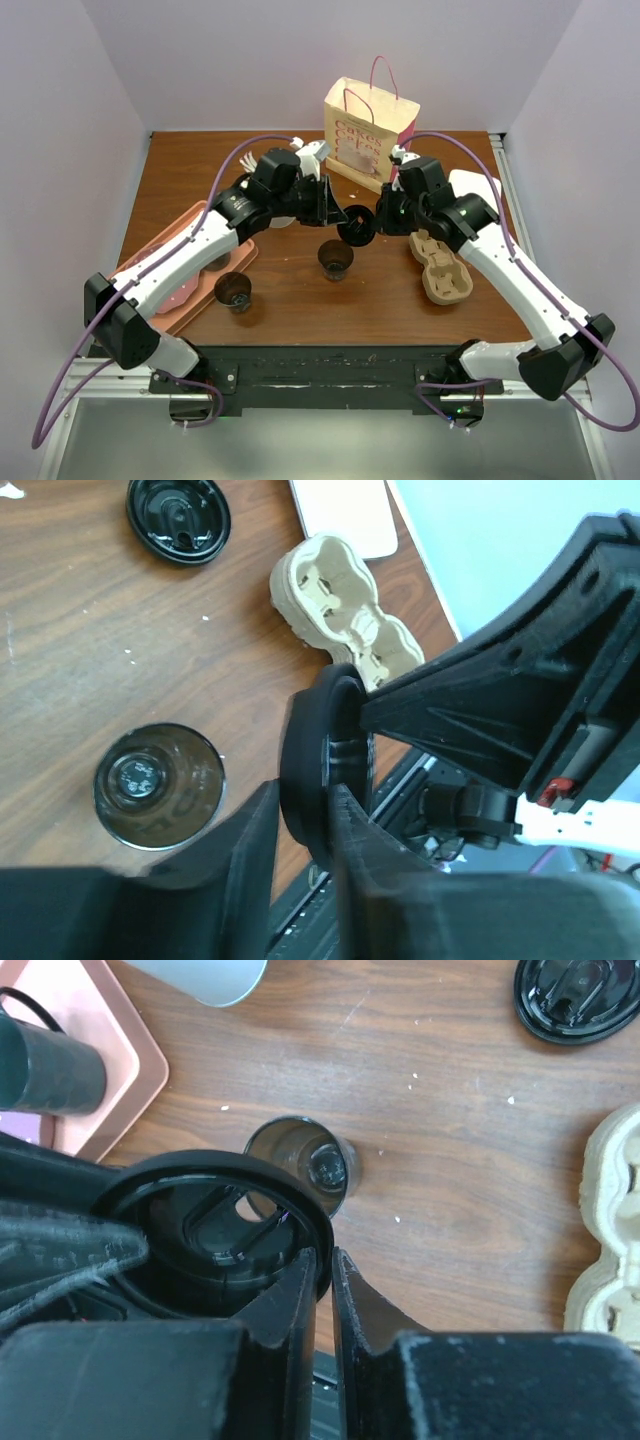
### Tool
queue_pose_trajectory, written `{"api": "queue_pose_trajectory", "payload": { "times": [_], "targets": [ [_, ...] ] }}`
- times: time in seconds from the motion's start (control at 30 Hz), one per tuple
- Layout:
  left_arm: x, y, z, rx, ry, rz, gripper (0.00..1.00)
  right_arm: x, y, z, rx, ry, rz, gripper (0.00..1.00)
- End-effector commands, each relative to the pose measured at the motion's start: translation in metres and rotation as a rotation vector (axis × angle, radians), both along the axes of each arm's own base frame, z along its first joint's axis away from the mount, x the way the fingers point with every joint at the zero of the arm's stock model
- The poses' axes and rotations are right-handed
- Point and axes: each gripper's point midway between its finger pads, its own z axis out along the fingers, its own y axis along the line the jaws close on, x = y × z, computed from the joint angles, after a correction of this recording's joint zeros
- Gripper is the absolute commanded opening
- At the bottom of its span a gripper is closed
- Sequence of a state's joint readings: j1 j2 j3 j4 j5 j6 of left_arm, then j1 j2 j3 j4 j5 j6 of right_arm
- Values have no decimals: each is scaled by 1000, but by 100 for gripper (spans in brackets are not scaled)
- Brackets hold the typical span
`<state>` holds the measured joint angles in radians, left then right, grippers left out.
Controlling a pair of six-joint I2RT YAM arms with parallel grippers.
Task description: Pack the takeout coffee
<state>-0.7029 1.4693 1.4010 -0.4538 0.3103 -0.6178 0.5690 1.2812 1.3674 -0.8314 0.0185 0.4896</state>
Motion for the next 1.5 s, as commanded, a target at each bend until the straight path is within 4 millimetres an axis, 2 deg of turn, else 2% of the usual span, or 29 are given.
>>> {"api": "queue_pose_trajectory", "payload": {
  "times": [0.0,0.03,0.07,0.13,0.2,0.3,0.33,0.4,0.43,0.47,0.6,0.73,0.9,1.0,1.03,1.2,1.27,1.47],
  "targets": [
    [-3,-9,23,-90,-9,-47,15,-2,-2,13,8,-54,18,17],
    [-6,-10,25,-107,19,-50,12,-2,-3,17,7,-72,29,20],
    [-5,-6,24,-107,39,-41,10,-3,-4,20,-11,-96,59,30],
    [-6,-5,24,-108,83,-42,7,-6,-5,30,-17,-147,104,39],
    [-6,4,15,-72,142,-17,7,-7,-10,39,-59,-218,162,47],
    [-7,12,9,-30,201,3,7,-23,-3,59,-64,-368,319,60],
    [-4,13,13,-29,207,9,7,-29,7,64,-58,-422,378,60],
    [-5,18,12,-16,239,17,8,-37,9,93,-82,-604,447,60],
    [-6,18,16,-24,249,14,8,-45,14,94,-86,-650,488,60],
    [-6,21,16,-20,265,20,8,-51,9,108,-108,-744,515,60],
    [-4,27,15,-8,292,29,9,-65,11,124,-175,-932,646,62],
    [-7,25,14,-1,307,9,9,-73,18,107,-307,-966,823,62],
    [-13,25,13,-3,334,-6,9,-67,26,106,-448,-1035,910,63],
    [-16,24,13,-29,359,-6,9,-66,38,98,-514,-1043,972,63],
    [-17,23,14,-50,371,-6,10,-70,47,91,-530,-1041,1017,63],
    [-19,22,14,-92,420,-1,10,-79,64,85,-622,-1099,1074,63],
    [-17,23,15,-98,422,5,10,-79,64,84,-653,-1106,1076,64],
    [-15,24,17,-118,447,2,10,-78,60,60,-772,-1073,1138,66]
  ]
}}
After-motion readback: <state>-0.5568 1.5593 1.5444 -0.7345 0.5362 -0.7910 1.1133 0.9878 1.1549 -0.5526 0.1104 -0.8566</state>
